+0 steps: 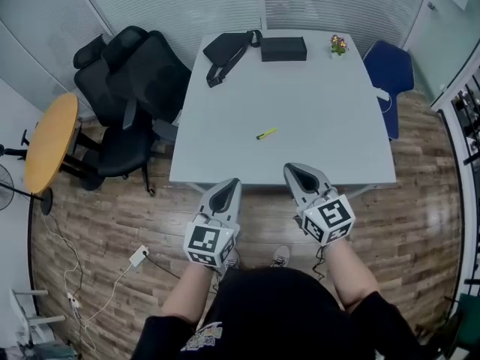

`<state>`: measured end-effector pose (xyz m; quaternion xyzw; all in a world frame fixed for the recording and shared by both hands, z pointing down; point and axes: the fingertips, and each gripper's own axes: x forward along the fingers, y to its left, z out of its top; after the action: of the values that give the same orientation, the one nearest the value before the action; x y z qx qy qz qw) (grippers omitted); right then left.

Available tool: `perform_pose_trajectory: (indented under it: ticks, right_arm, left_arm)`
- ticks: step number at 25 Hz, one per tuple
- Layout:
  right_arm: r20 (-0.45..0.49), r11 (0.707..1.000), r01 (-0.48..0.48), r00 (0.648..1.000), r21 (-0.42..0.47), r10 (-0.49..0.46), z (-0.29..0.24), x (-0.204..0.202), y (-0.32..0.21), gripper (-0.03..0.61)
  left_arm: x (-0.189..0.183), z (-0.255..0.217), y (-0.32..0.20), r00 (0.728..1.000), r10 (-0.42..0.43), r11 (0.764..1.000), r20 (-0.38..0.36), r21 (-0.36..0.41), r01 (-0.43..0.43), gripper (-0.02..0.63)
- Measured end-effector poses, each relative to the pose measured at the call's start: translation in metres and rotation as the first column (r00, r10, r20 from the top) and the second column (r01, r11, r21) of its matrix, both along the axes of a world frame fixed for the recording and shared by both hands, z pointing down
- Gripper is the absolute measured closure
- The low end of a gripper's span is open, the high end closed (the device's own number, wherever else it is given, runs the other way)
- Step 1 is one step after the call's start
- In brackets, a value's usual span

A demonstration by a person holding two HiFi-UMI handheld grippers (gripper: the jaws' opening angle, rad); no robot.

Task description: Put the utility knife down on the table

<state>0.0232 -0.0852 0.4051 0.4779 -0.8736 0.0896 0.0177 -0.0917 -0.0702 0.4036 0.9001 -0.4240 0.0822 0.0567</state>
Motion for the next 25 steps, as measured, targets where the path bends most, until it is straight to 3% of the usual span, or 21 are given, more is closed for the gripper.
perform_pose_trajectory:
  ticks: [11,19,25]
  right_arm:
    - [-0.013,0.995,-0.102,0.995,-0.013,0.101,0.001,-0.049,0.013,0.575]
    - [-0.048,0.967,-0.255,0.966,-0.004,0.255,-0.006,-0.037,0.042,0.575]
    - [-0.057,0.949,-0.314,0.948,-0.004,0.313,-0.007,-0.033,0.063,0.575]
  left_arm:
    - [-0.042,0.005,0.001,0.993,0.113,0.993,-0.029,-0.008,-0.114,0.609]
    - [-0.035,0.000,0.009,0.967,0.246,0.969,-0.070,0.007,-0.247,0.609]
    - [-0.027,-0.002,0.021,0.948,0.306,0.952,-0.086,0.008,-0.306,0.609]
